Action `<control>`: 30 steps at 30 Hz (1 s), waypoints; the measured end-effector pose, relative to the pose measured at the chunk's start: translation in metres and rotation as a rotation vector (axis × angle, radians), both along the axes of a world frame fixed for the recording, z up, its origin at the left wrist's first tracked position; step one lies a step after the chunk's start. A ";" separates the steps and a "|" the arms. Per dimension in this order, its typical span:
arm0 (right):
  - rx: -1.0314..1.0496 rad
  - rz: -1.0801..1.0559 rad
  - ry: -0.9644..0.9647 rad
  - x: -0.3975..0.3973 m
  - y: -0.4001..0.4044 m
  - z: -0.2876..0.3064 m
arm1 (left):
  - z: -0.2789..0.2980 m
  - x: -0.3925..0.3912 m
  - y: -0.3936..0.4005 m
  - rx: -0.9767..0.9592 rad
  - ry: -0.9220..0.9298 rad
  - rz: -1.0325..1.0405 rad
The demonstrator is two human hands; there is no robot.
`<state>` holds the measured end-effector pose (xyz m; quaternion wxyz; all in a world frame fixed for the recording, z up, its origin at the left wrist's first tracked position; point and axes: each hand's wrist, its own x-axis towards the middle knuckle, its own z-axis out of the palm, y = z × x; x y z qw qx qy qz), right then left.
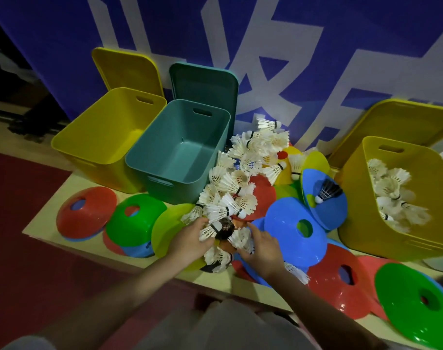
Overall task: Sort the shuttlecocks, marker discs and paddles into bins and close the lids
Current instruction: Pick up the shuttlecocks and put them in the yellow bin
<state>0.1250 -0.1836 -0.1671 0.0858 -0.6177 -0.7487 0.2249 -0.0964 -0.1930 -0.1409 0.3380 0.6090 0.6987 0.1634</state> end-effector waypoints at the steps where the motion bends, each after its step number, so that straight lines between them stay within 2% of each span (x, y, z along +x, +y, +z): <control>1: -0.003 -0.007 0.029 0.000 0.000 -0.001 | 0.000 -0.001 -0.001 0.004 -0.018 0.005; 10: -0.057 -0.023 0.213 0.006 0.000 0.000 | -0.009 -0.001 -0.022 -0.017 -0.227 0.038; 21: -0.022 -0.089 0.467 0.031 -0.006 0.028 | 0.023 0.005 -0.005 0.223 -0.309 -0.042; 25: -0.015 -0.206 0.599 0.044 -0.004 0.035 | 0.044 0.020 0.002 0.273 -0.386 -0.042; 30: 0.163 -0.382 0.720 0.077 0.022 0.071 | 0.077 0.077 0.039 0.201 -0.565 -0.137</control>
